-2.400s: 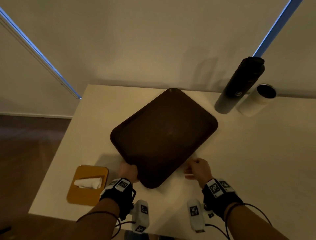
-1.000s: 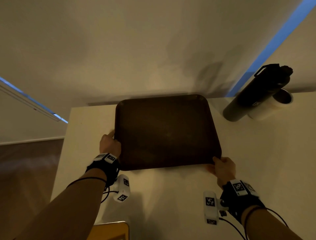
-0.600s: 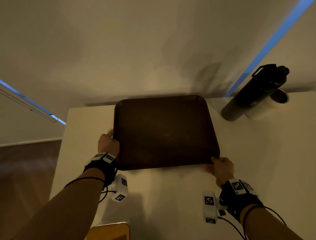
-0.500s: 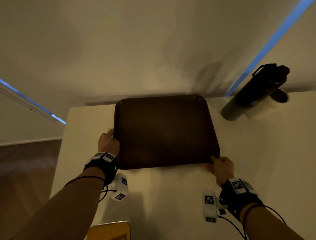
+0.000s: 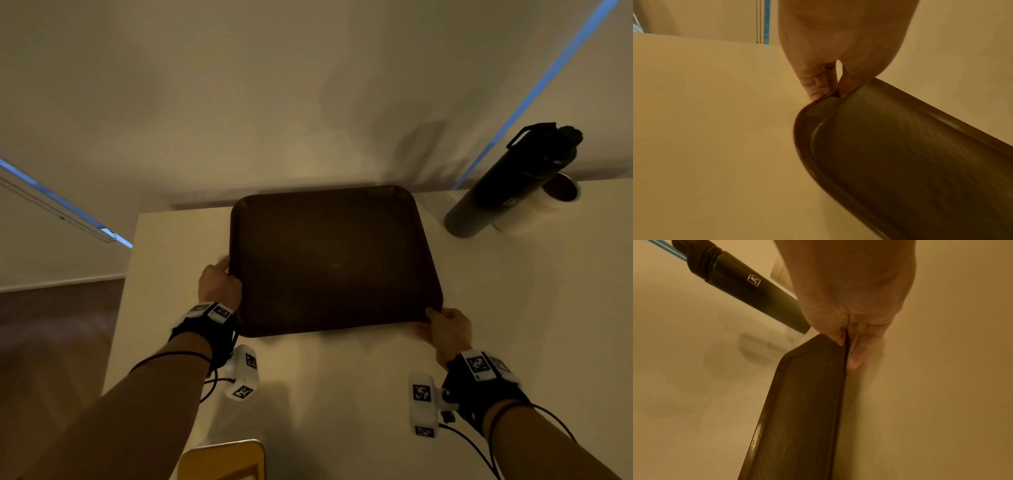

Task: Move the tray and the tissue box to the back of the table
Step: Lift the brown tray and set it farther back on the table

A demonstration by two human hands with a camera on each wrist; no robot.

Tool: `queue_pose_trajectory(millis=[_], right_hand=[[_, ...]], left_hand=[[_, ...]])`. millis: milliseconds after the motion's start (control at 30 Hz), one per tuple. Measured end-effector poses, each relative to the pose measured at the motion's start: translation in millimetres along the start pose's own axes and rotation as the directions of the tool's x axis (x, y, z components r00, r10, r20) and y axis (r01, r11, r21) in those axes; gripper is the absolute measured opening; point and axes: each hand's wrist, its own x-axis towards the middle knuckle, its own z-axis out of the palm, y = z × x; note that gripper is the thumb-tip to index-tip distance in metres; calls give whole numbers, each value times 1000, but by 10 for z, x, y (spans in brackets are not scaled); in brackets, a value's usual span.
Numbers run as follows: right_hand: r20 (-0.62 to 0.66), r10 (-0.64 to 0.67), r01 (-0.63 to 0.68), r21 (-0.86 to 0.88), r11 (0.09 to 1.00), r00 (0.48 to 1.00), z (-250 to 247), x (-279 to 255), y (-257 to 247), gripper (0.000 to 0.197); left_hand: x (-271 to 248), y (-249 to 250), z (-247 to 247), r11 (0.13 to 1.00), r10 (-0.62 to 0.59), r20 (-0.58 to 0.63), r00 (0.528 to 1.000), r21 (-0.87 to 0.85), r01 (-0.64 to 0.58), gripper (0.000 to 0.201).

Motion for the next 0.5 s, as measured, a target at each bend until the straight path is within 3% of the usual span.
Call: queue_pose_trajectory(millis=[500], right_hand=[[-6, 40, -40, 15, 999, 999, -18, 1, -1, 36]], left_hand=[[-72, 66, -94, 999, -19, 43, 999, -34, 21, 60]])
